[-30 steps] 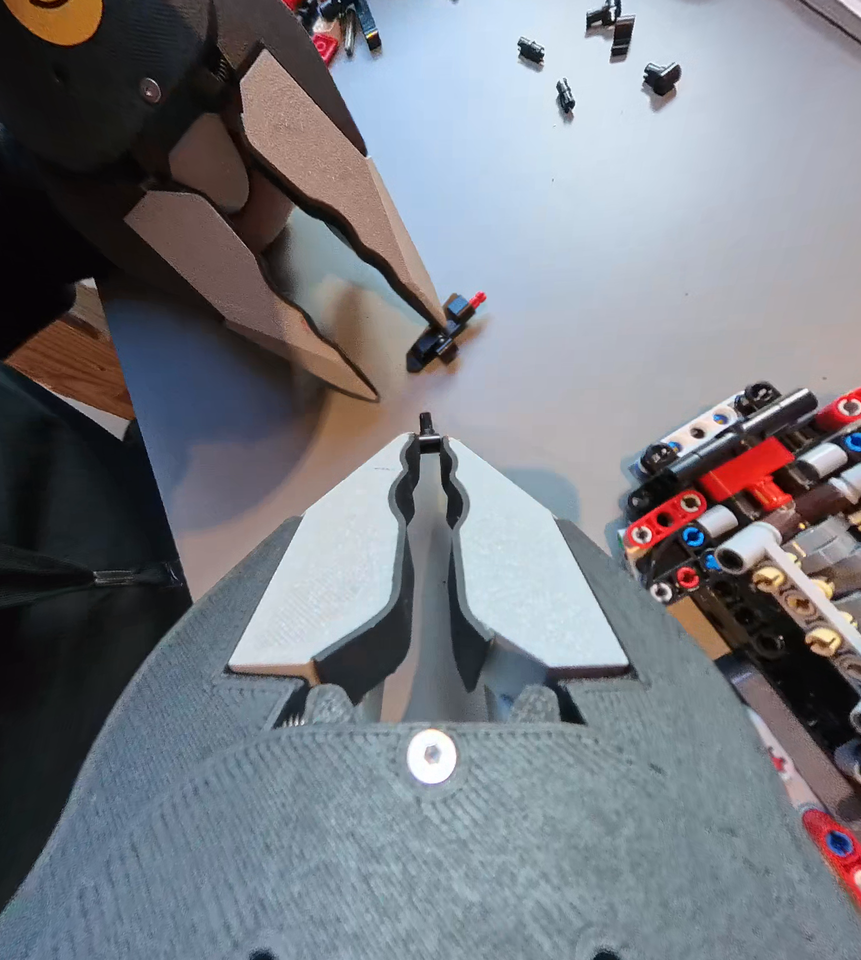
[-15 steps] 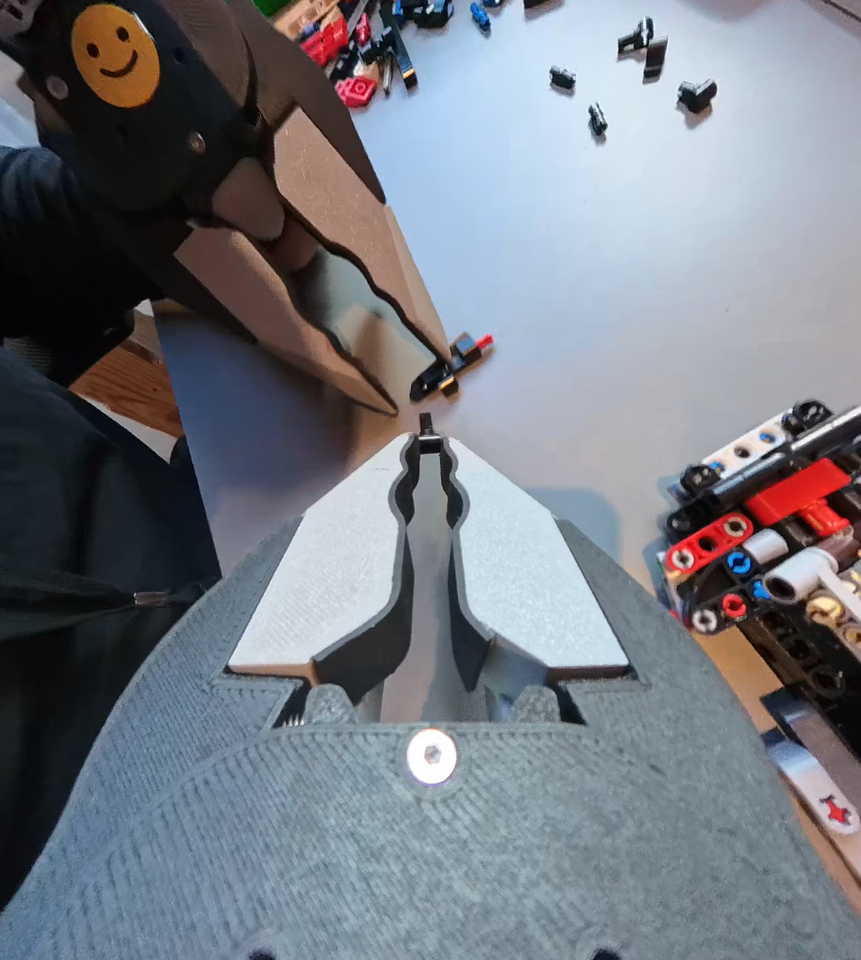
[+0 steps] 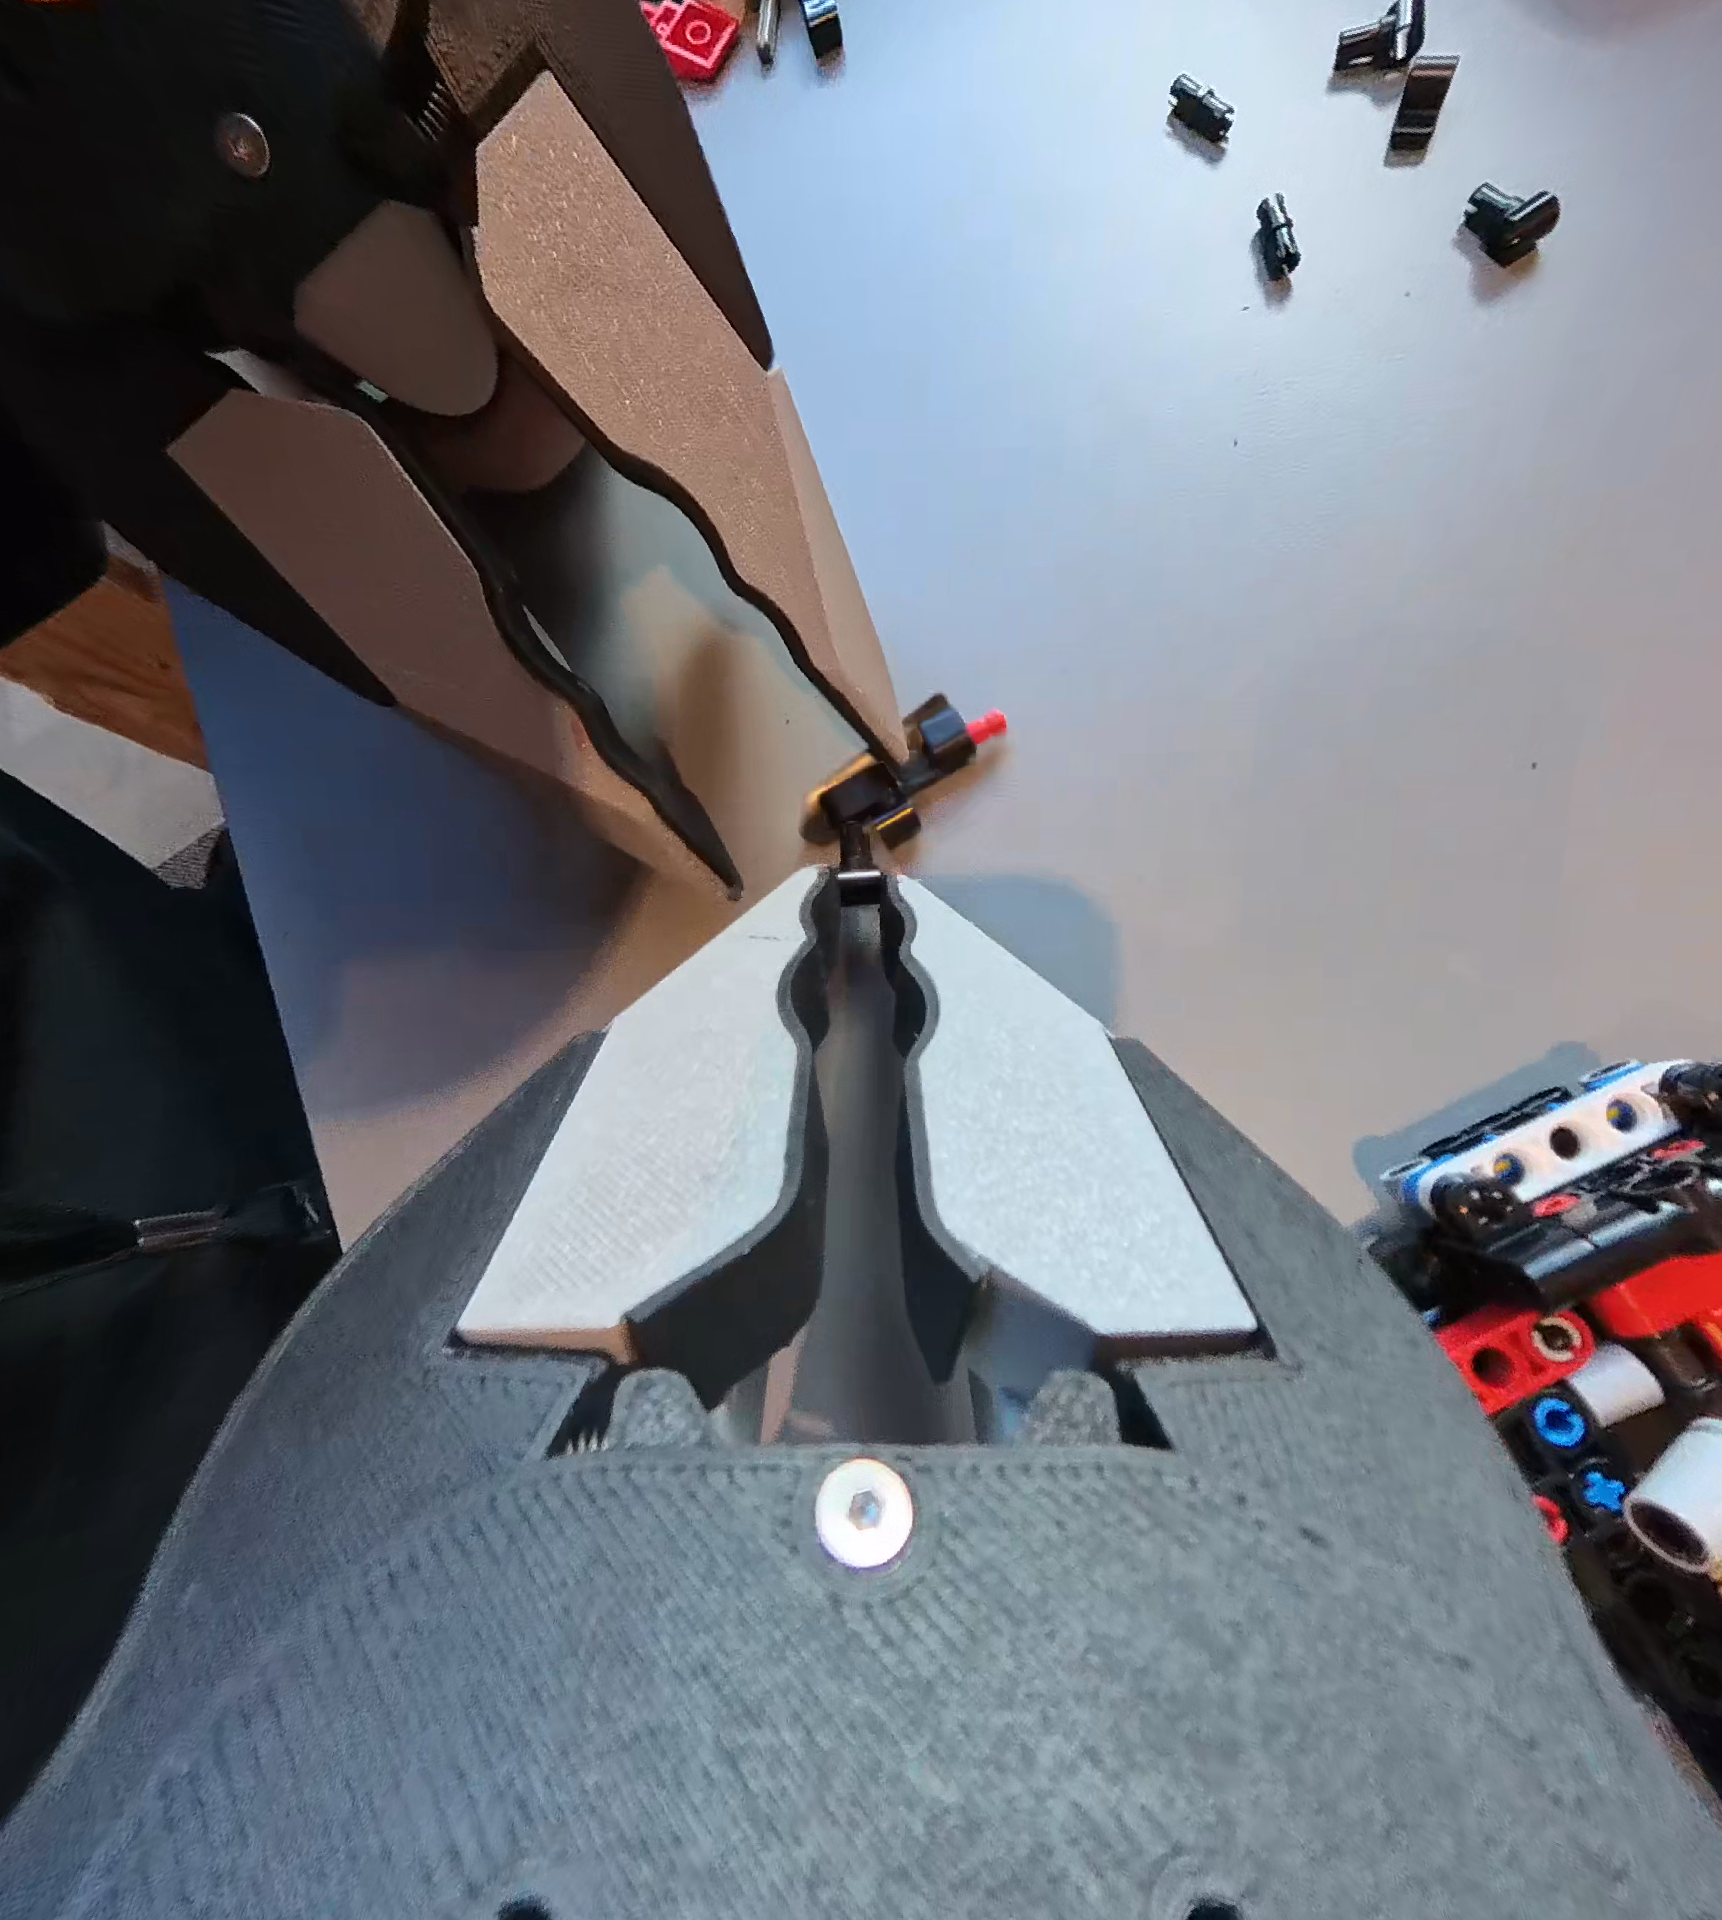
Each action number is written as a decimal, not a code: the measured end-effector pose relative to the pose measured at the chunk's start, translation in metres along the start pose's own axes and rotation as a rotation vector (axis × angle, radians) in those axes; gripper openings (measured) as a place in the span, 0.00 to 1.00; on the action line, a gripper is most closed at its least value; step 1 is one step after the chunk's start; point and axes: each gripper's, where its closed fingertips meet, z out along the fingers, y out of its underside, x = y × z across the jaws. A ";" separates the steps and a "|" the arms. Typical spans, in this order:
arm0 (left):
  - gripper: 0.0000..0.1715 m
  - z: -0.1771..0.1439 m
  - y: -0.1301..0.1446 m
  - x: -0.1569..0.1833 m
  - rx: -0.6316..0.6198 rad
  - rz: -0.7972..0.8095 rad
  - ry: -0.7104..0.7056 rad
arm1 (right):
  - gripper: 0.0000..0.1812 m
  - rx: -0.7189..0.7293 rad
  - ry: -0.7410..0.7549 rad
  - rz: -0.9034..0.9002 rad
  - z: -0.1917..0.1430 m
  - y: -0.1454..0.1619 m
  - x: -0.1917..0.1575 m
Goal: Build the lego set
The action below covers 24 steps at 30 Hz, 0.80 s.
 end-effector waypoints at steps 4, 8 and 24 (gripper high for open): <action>0.20 -0.001 0.001 0.000 0.000 -0.010 0.011 | 0.02 0.034 -0.025 0.011 -0.002 -0.009 -0.002; 0.20 -0.001 0.000 0.000 0.005 -0.025 0.020 | 0.02 -0.005 -0.017 -0.014 0.008 -0.010 0.000; 0.02 -0.006 -0.004 0.002 0.035 0.357 -0.159 | 0.02 -0.013 -0.225 0.174 -0.002 -0.001 -0.011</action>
